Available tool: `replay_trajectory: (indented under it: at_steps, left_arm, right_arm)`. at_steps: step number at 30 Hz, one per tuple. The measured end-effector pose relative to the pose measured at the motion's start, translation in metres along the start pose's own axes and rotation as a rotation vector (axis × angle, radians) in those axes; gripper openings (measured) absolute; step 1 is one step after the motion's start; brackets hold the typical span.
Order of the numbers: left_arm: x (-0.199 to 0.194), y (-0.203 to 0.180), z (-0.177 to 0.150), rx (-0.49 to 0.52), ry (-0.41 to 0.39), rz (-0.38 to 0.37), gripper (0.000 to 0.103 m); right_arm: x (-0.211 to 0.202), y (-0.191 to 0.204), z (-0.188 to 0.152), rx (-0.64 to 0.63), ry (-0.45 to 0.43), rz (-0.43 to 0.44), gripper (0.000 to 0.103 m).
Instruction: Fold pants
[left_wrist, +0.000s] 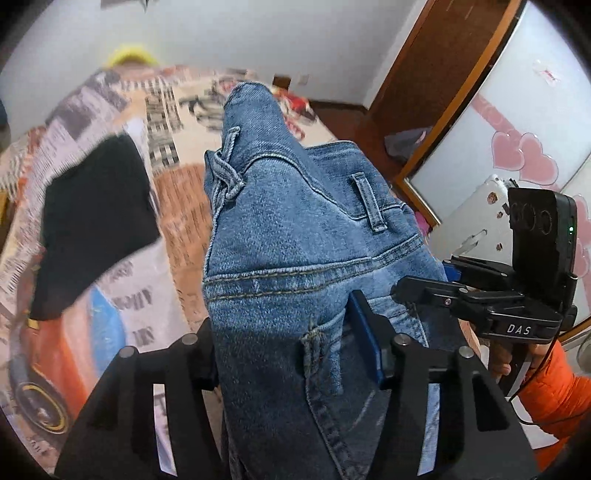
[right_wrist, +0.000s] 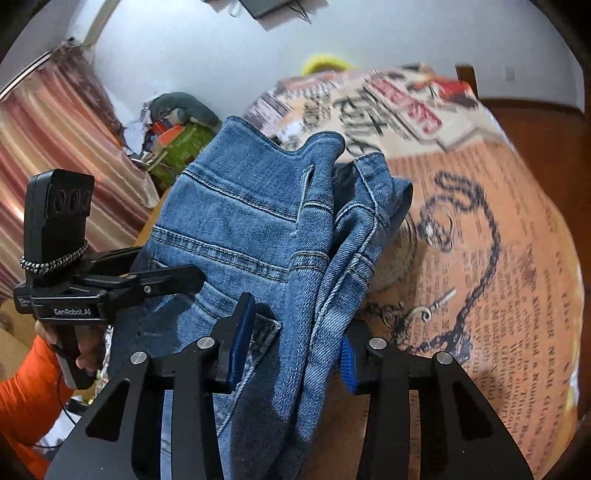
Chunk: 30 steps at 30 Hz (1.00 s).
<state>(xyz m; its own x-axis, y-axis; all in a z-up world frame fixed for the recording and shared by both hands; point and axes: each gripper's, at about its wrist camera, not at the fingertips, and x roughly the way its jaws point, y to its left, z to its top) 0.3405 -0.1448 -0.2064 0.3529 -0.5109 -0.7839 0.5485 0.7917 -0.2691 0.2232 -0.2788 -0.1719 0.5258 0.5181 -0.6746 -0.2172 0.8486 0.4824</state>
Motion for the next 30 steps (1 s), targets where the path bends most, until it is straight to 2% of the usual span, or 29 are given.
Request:
replay_trajectory:
  at_steps: [7, 11, 17, 23, 30]
  left_arm:
    - [-0.061, -0.008, 0.004, 0.051, -0.172, 0.095, 0.052]
    - [-0.09, -0.002, 0.003, 0.043, -0.237, 0.128, 0.052]
    - [-0.128, 0.026, 0.002, 0.002, -0.299, 0.163, 0.052]
    - [-0.146, 0.064, 0.012, -0.021, -0.34, 0.219, 0.052]
    - [-0.152, 0.114, 0.033, -0.063, -0.371, 0.276, 0.052]
  right_arm:
    - [-0.022, 0.044, 0.023, -0.109, -0.107, 0.002, 0.034]
    - [-0.025, 0.066, 0.036, -0.162, -0.148, 0.017, 0.034]
    - [-0.016, 0.1, 0.057, -0.247, -0.171, 0.049, 0.034]
    - [0.014, 0.125, 0.082, -0.294, -0.192, 0.077, 0.034]
    - [0.055, 0.151, 0.12, -0.364, -0.165, 0.085, 0.034]
